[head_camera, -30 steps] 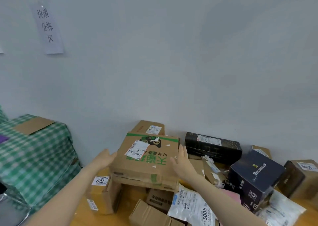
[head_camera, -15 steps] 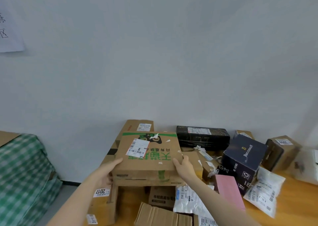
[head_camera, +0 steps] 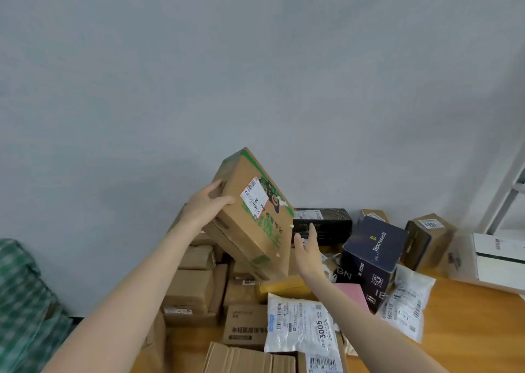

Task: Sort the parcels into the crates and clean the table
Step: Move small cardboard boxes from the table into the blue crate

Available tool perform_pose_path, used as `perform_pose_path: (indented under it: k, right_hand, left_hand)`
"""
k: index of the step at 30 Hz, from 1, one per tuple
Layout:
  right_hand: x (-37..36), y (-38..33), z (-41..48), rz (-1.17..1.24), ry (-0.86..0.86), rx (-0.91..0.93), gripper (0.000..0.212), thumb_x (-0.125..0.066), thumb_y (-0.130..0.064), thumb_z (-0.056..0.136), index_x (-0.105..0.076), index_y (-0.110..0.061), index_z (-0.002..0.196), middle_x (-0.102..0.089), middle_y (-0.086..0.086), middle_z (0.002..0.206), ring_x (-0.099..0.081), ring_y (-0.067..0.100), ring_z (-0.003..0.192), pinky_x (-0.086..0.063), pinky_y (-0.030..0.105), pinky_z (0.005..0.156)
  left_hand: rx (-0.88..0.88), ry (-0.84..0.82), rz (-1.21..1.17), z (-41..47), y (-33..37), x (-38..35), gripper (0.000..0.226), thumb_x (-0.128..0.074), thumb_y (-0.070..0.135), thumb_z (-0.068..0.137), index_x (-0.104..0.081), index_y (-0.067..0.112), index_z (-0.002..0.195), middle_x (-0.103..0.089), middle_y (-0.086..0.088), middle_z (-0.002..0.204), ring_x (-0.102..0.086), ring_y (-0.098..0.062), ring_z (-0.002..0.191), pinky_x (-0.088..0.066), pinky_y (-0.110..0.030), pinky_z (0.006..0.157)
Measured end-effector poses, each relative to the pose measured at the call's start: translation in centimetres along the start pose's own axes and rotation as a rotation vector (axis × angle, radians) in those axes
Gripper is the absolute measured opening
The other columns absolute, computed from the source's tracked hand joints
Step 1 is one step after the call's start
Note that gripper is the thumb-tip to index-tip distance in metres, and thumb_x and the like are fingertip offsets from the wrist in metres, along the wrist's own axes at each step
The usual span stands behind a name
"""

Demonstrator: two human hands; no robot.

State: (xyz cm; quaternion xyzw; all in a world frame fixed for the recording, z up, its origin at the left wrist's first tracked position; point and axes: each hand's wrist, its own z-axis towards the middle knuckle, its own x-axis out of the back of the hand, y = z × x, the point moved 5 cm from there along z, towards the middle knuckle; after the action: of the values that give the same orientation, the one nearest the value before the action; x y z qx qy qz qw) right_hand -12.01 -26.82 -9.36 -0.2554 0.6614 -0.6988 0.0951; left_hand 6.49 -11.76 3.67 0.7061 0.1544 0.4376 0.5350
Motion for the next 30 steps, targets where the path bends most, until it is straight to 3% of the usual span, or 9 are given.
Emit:
perform_pose_path:
  k: [4,8,10,13,15,20,23,27,30]
  right_hand:
    - [-0.5,-2.7,0.5,-0.060,-0.141,0.283,0.055,-0.035,-0.043,0.098,-0.017,-0.036,0.149,-0.024,-0.010,0.156,-0.022,0.011,0.143,-0.023,0.042,0.117]
    - [-0.4,-4.0,2.3,-0.258,-0.281,0.407,0.056,-0.030,-0.041,0.101,-0.010,-0.027,0.152,-0.010,-0.005,0.159,-0.010,0.014,0.146,-0.011,0.042,0.120]
    - [0.2,-3.3,3.8,-0.352,-0.300,0.395,0.060,-0.028,-0.044,0.100,-0.007,-0.025,0.153,-0.006,-0.003,0.160,-0.010,0.017,0.146,-0.012,0.043,0.120]
    - [2.3,-1.0,6.1,-0.502,-0.181,0.199,0.060,-0.027,-0.045,0.099,-0.012,-0.019,0.150,-0.018,0.008,0.156,-0.028,0.030,0.138,-0.030,0.051,0.111]
    - [3.5,-0.7,6.5,-0.447,-0.097,0.180,0.061,-0.025,-0.051,0.096,-0.012,-0.023,0.148,-0.023,0.010,0.152,-0.033,0.032,0.135,-0.038,0.052,0.105]
    - [2.9,-1.3,6.5,-0.319,-0.230,0.279,0.061,-0.036,-0.040,0.099,-0.012,-0.021,0.151,-0.013,0.002,0.159,-0.022,0.024,0.143,-0.030,0.045,0.114]
    - [3.6,-0.3,6.9,0.014,-0.211,0.119,0.057,-0.052,-0.032,0.094,-0.025,-0.020,0.143,-0.041,0.001,0.142,-0.044,0.024,0.130,-0.044,0.047,0.104]
    - [3.5,2.1,7.6,0.277,-0.340,-0.163,0.061,-0.053,-0.038,0.095,-0.027,-0.019,0.146,-0.045,0.004,0.140,-0.050,0.025,0.119,-0.045,0.047,0.100]
    - [2.9,3.1,6.7,0.374,-0.361,-0.299,0.053,-0.046,-0.035,0.099,-0.027,-0.026,0.148,-0.038,0.003,0.147,-0.043,0.026,0.127,-0.040,0.047,0.103]
  left_hand:
    - [-0.092,0.049,0.234,-0.6,4.3,-2.3,0.082,-0.057,0.052,0.053,-0.039,0.054,0.133,-0.044,0.003,0.142,-0.051,-0.020,0.115,-0.040,-0.028,0.083]
    - [-0.139,0.045,0.209,0.1,6.8,-4.1,0.079,-0.062,0.049,0.059,-0.041,0.049,0.135,-0.044,0.005,0.142,-0.050,-0.019,0.115,-0.044,-0.031,0.088]
    - [-0.139,0.044,0.154,0.2,7.2,-4.3,0.079,-0.062,0.049,0.060,-0.042,0.048,0.135,-0.045,0.007,0.142,-0.048,-0.018,0.119,-0.043,-0.036,0.095]
    - [-0.103,0.064,0.081,0.2,6.9,-4.2,0.073,-0.066,0.046,0.065,-0.043,0.047,0.135,-0.047,0.005,0.138,-0.049,-0.018,0.115,-0.044,-0.035,0.094]
    - [-0.069,0.079,0.019,-0.1,6.4,-4.1,0.070,-0.067,0.043,0.069,-0.045,0.045,0.135,-0.050,0.005,0.135,-0.051,-0.017,0.110,-0.044,-0.033,0.090]
    - [0.040,0.116,-0.192,-1.5,4.3,-3.9,0.061,-0.069,0.034,0.073,-0.053,0.034,0.131,-0.061,0.003,0.123,-0.059,-0.019,0.106,-0.050,-0.033,0.084]
    - [0.129,0.177,-0.306,-3.7,2.3,-3.7,0.039,-0.063,0.025,0.083,-0.061,0.032,0.122,-0.068,0.000,0.107,-0.064,-0.020,0.092,-0.054,-0.034,0.076]
    - [0.249,0.300,-0.457,-7.9,-0.9,-3.8,0.024,-0.057,0.024,0.089,-0.062,0.031,0.112,-0.065,0.005,0.084,-0.060,-0.015,0.075,-0.048,-0.027,0.060]
    - [0.219,0.436,-0.386,-10.2,-1.7,-3.8,0.032,-0.062,0.030,0.084,-0.059,0.034,0.116,-0.066,0.006,0.101,-0.060,-0.017,0.095,-0.049,-0.029,0.073]
